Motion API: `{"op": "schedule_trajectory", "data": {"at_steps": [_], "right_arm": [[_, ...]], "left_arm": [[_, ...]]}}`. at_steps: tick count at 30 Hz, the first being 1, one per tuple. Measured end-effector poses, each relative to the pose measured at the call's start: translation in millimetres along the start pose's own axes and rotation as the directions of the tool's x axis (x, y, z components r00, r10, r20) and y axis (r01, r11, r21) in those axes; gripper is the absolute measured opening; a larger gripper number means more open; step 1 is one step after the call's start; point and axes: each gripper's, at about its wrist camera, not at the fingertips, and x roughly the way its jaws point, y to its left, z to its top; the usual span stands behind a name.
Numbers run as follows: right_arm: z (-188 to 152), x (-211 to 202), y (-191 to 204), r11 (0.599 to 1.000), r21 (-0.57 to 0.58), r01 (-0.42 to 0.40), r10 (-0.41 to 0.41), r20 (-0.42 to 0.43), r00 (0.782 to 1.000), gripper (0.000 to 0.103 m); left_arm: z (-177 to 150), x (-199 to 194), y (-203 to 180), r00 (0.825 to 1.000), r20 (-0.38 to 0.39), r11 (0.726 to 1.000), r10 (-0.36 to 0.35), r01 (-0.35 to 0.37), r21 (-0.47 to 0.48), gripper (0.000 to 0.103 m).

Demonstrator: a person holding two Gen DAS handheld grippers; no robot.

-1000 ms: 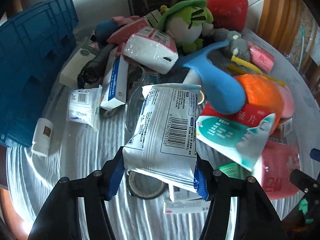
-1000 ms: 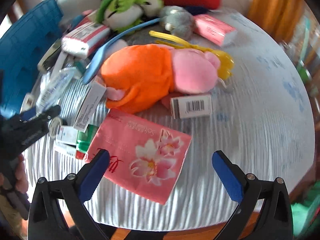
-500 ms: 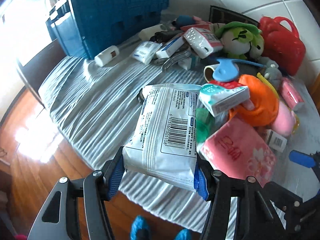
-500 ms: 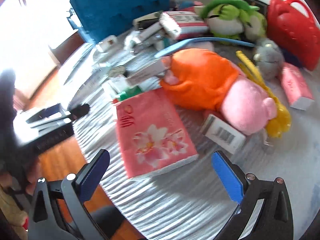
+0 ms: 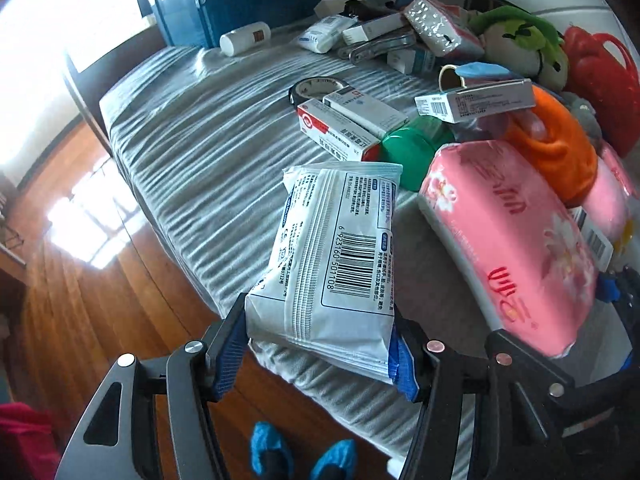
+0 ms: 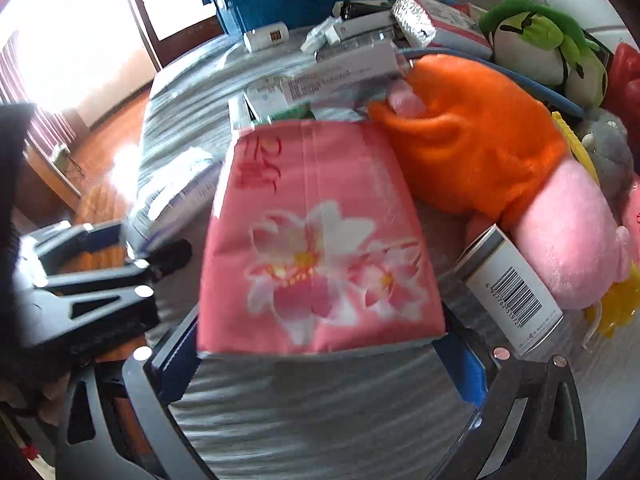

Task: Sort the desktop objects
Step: 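Close left tool on white wipe pack while right tool grasps pink tissue pack, then lift white wipe pack with left tool while right tool carries pink tissue pack toward crate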

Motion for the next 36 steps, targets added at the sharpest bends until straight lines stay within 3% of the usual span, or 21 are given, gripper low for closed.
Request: {"op": "schedule_trajectory", "data": {"at_steps": [3, 8, 15, 18, 20, 23, 36], "right_arm": [[-3, 3, 7, 0.998, -0.043, 0.048, -0.046, 0.044, 0.998, 0.103], [-5, 4, 6, 0.997, 0.007, 0.074, -0.075, 0.104, 0.992, 0.103], [0, 3, 5, 0.997, -0.004, 0.076, -0.076, 0.100, 0.992, 0.103], [-1, 0, 3, 0.994, 0.045, 0.102, -0.104, 0.039, 0.994, 0.103], [-5, -7, 1, 0.994, 0.085, 0.066, -0.072, 0.074, 0.995, 0.096], [-5, -12, 2, 0.995, 0.090, 0.042, -0.051, 0.095, 0.994, 0.094], [39, -99, 27, 0.989, 0.106, 0.107, -0.129, 0.234, 0.964, 0.088]], "left_arm": [[-1, -2, -3, 1.000, 0.018, 1.000, 0.012, -0.013, 0.022, 0.061], [-5, -3, 0, 0.999, 0.037, 1.000, 0.010, -0.010, 0.008, 0.065], [-6, -2, 0, 0.998, 0.055, 1.000, 0.008, -0.008, -0.004, 0.066], [-5, -1, 2, 0.999, 0.045, 1.000, -0.003, 0.004, -0.011, 0.066], [-5, -2, 0, 0.999, 0.051, 1.000, -0.008, 0.008, 0.007, 0.062], [-6, -5, -4, 0.998, 0.057, 0.999, 0.004, -0.006, 0.035, 0.059], [33, -75, 28, 0.977, 0.208, 0.999, -0.042, 0.035, 0.036, 0.059]]}}
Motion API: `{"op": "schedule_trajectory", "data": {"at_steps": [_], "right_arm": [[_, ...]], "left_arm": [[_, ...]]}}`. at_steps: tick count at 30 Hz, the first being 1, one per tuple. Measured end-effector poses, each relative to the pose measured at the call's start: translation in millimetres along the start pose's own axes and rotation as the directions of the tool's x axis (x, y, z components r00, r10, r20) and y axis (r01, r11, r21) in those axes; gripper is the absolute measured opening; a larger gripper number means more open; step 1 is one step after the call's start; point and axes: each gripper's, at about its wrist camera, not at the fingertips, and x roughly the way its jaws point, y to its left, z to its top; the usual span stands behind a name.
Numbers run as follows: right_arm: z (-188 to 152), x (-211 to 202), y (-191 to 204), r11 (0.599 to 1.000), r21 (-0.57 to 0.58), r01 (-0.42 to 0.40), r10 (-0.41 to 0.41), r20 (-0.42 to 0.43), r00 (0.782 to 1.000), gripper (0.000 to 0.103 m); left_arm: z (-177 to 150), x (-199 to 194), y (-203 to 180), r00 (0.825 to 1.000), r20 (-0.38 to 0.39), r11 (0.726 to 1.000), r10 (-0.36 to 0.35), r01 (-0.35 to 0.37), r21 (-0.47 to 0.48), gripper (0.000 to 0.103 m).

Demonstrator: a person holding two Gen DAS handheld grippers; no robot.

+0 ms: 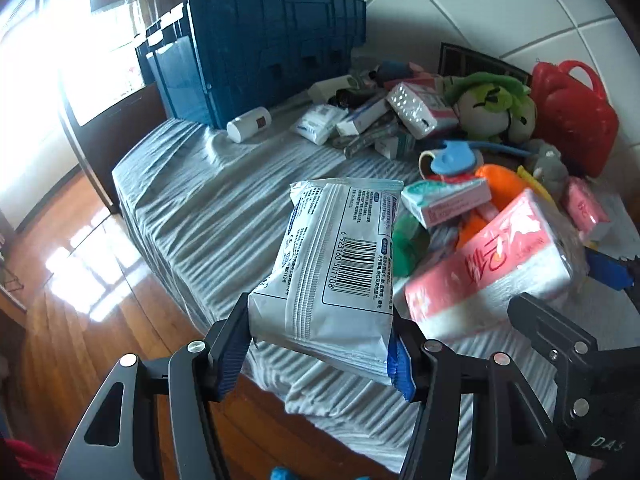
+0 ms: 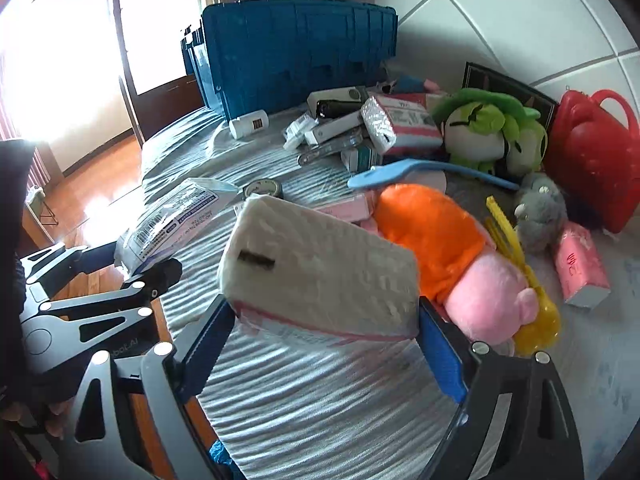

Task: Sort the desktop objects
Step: 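Lift white wipe pack with left tool while right tool carries pink tissue pack toward crate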

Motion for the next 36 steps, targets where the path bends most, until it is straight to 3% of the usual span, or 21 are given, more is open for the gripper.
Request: {"op": "schedule_trajectory", "data": {"at_steps": [13, 21, 29, 36], "right_arm": [[70, -29, 57, 0.990, 0.036, 0.139, -0.141, 0.075, 0.987, 0.087], [118, -30, 87, 0.988, 0.012, 0.155, -0.155, 0.141, 0.978, 0.087], [170, -11, 77, 0.991, 0.001, 0.131, -0.129, 0.210, 0.969, 0.087], [223, -2, 65, 0.991, -0.003, 0.134, -0.128, 0.262, 0.957, 0.087]], "left_arm": [[52, -28, 71, 0.993, 0.100, 0.998, -0.063, 0.061, 0.016, 0.059], [91, -31, 94, 0.986, 0.150, 0.997, -0.075, 0.073, 0.019, 0.059], [150, -12, 98, 0.982, 0.179, 0.998, -0.054, 0.050, 0.022, 0.059], [204, -7, 104, 0.968, 0.243, 0.998, -0.053, 0.047, 0.032, 0.059]]}}
